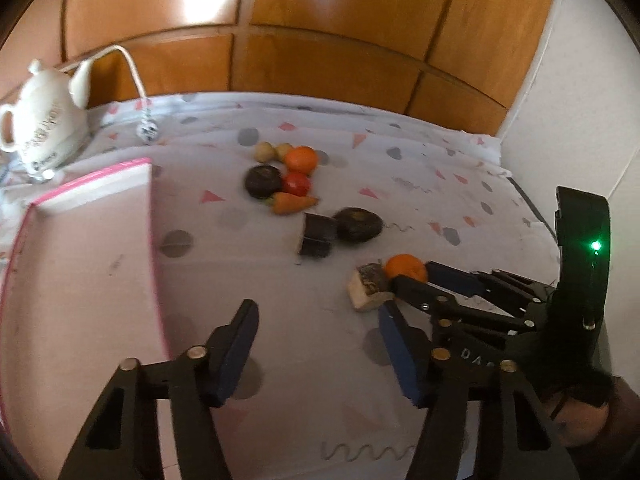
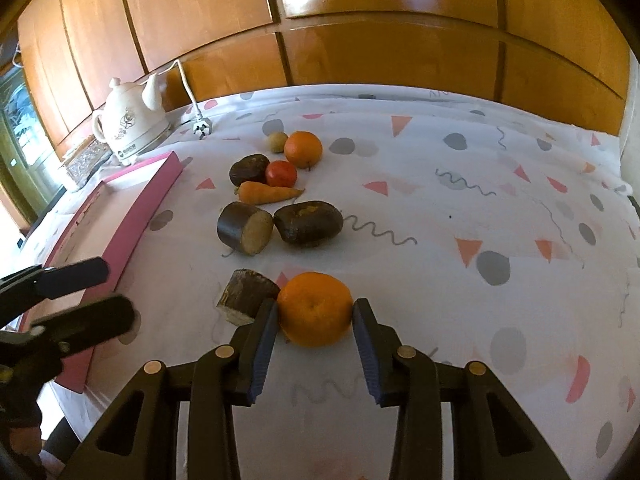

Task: Organize fruits
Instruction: 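Grasp the orange with the right tool while the left tool grasps the cut yam slice, then carry the yam slice and orange into the pink tray and open both tools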

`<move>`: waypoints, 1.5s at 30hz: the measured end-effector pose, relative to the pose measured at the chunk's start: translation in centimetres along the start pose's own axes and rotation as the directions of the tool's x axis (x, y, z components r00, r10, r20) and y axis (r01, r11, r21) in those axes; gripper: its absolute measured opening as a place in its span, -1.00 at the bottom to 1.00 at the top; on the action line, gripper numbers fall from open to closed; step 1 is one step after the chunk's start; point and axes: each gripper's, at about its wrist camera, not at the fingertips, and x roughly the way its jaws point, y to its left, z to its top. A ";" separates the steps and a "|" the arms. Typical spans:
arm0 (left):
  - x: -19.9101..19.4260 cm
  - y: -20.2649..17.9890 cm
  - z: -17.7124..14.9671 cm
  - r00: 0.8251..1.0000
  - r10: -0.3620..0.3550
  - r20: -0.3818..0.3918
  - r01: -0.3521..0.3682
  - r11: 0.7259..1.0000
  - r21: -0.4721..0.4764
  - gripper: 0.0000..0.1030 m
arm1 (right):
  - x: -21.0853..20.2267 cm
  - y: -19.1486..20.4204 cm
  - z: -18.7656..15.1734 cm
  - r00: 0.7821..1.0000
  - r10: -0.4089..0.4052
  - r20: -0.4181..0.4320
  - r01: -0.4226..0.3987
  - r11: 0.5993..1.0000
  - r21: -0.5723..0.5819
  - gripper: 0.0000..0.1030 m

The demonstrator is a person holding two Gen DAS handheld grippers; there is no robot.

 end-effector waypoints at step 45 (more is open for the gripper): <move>2.3 -2.1 1.5 0.999 -0.023 -0.023 0.023 1.000 0.020 -0.35 | -2.2 -3.8 -1.1 0.984 -0.171 0.051 0.170 0.985 0.028 -0.31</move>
